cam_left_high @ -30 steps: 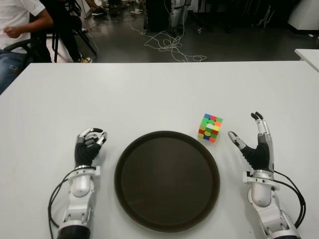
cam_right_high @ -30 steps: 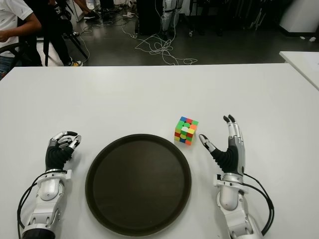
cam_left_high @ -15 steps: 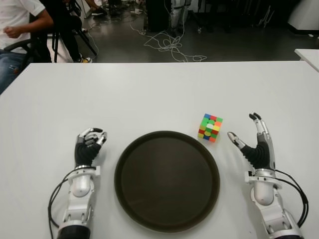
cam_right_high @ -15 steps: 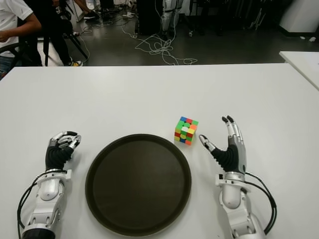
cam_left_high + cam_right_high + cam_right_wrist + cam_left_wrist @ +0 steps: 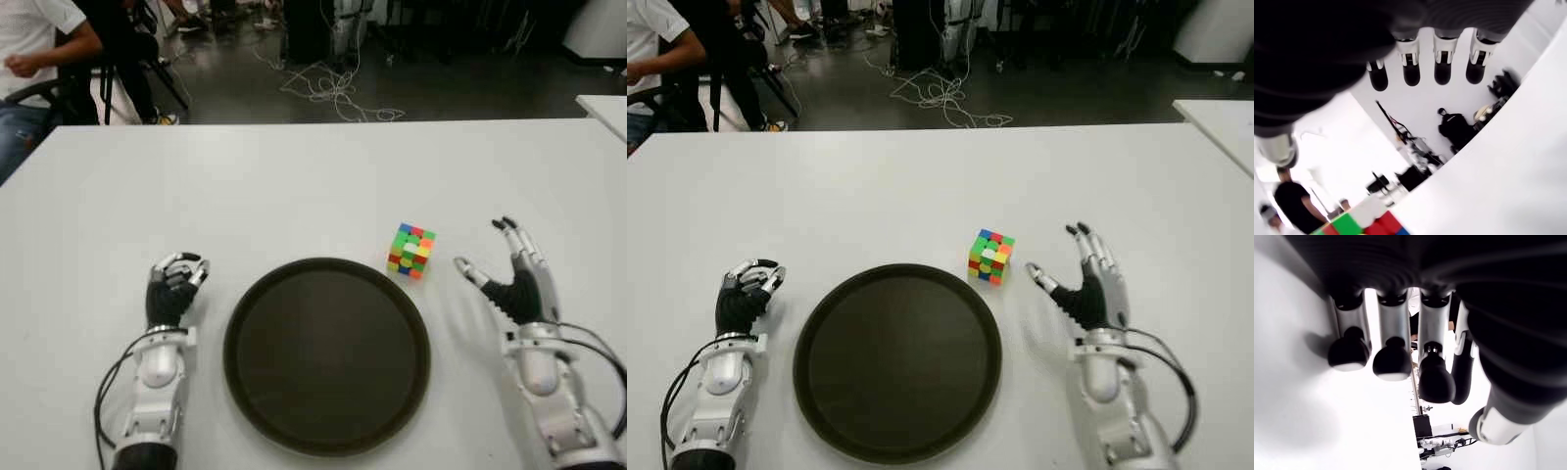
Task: Pick up the Rubik's Cube and put it in the plate
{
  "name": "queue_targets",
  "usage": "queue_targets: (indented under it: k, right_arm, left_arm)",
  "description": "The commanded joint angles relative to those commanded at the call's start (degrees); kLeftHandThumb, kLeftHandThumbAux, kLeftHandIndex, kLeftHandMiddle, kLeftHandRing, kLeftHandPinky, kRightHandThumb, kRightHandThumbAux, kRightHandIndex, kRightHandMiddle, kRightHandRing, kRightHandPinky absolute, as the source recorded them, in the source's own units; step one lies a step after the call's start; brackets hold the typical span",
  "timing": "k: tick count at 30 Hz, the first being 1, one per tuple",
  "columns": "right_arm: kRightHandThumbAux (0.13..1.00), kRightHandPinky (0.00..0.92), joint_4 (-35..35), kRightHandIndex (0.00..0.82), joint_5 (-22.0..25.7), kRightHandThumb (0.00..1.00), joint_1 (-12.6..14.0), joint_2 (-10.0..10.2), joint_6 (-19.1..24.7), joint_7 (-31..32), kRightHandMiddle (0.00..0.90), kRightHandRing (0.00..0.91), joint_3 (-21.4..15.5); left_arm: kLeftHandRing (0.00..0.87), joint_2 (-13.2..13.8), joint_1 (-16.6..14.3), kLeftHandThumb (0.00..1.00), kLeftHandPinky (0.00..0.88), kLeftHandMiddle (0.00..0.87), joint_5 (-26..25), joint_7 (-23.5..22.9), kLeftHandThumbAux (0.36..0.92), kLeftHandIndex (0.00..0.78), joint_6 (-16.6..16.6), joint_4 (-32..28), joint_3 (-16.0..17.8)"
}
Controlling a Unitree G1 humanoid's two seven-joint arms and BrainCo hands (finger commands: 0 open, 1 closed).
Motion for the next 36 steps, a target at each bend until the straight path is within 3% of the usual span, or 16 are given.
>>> queue_targets:
  k: [9, 16, 21, 36]
  right_arm:
    - [0.381, 0.000, -0.8, 0.000, -5.1, 0.211, -1.0, -3.5, 1.2, 0.0, 0.000, 0.000, 1.6]
    - [0.369, 0.000, -0.4, 0.000, -5.6, 0.259, -2.1, -5.3, 0.3, 0.1, 0.000, 0.000, 2.2]
    - [0.365, 0.000, -3.4, 0.000, -6.5, 0.266, -4.6, -5.4, 3.4, 3.2, 0.000, 0.000, 3.0]
    - [0.388, 0.000, -6.6, 0.000, -9.9, 0.273, -7.4, -6.4, 9.3, 9.2, 0.000, 0.000, 5.6]
  left_arm:
    - [0.830, 0.3, 0.2, 0.702, 0.814, 0.811, 0.0, -0.6, 0.707, 0.442, -0.4, 0.0, -0.4]
    - [0.829, 0.8, 0.4, 0.702, 0.811, 0.810, 0.3, -1.3, 0.708, 0.442, -1.0, -0.1, -1.0]
    - [0.829, 0.3, 0.7, 0.703, 0.813, 0.809, 0.0, -0.7, 0.707, 0.443, -1.2, -0.7, -1.1]
    - [0.826, 0.3, 0.6, 0.703, 0.806, 0.807, 0.4, 0.5, 0.708, 0.442, -0.7, -0.3, -1.1]
